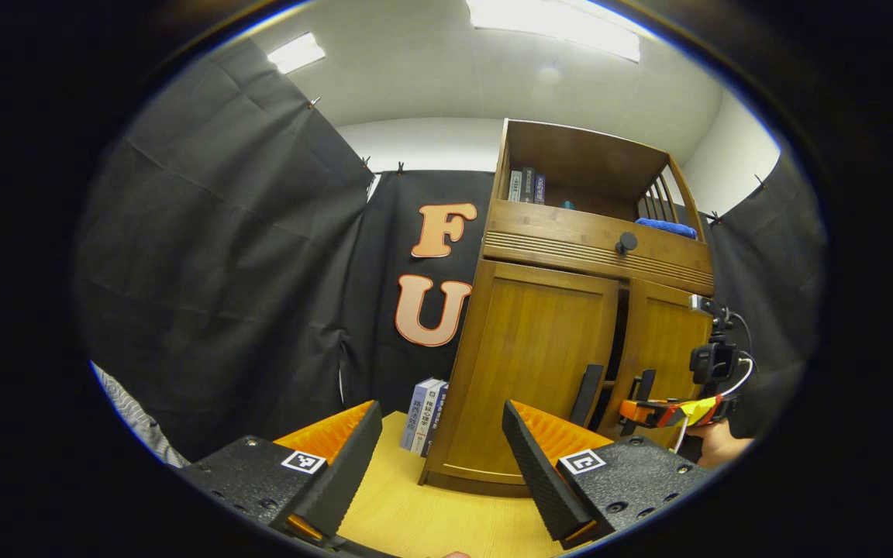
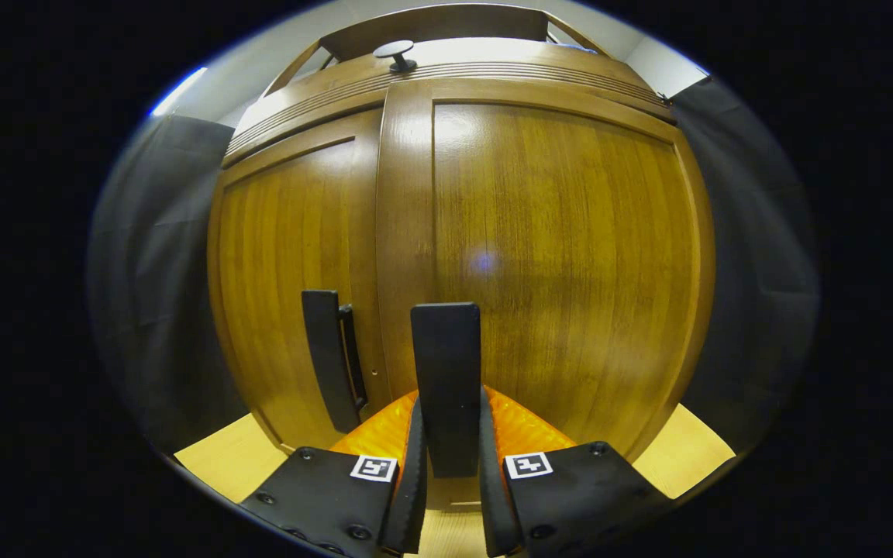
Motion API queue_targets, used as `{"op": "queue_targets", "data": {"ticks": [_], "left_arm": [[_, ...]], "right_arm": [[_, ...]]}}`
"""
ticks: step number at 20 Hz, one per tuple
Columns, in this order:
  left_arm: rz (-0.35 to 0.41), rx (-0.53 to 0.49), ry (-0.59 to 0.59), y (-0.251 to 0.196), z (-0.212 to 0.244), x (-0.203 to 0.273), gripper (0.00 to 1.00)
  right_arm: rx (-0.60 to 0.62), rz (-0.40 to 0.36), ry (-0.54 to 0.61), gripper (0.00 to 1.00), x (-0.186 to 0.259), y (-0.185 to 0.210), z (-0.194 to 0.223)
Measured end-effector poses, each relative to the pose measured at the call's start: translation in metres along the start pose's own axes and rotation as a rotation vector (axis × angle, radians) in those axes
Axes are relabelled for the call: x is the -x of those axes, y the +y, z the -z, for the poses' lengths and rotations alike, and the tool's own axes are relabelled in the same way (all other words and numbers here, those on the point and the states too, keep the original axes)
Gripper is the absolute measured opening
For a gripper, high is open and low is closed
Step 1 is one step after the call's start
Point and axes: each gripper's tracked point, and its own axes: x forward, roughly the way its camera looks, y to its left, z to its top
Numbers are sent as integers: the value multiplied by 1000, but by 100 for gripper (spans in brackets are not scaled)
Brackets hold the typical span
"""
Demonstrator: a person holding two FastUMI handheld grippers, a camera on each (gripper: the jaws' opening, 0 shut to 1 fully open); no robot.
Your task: Open the right door of the double-door shoe cabinet with the right hand, and open the left door with the left hand.
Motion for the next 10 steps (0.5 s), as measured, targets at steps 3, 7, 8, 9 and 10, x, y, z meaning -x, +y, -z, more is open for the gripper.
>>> {"op": "queue_targets", "data": {"ticks": [3, 7, 8, 9, 10], "left_arm": [[10, 9, -2, -2, 0, 1, 94], [28, 20, 8, -7, 1, 2, 94], [34, 21, 10, -8, 1, 2, 94], [40, 24, 13, -11, 2, 3, 94], [47, 28, 16, -13, 3, 4, 98]], "right_arm": [[4, -13, 5, 33, 29, -8, 3], [3, -8, 11, 42, 68, -23, 8], [6, -4, 12, 42, 77, -27, 9], [9, 0, 11, 42, 86, -32, 10], [12, 5, 8, 39, 94, -37, 10]]}}
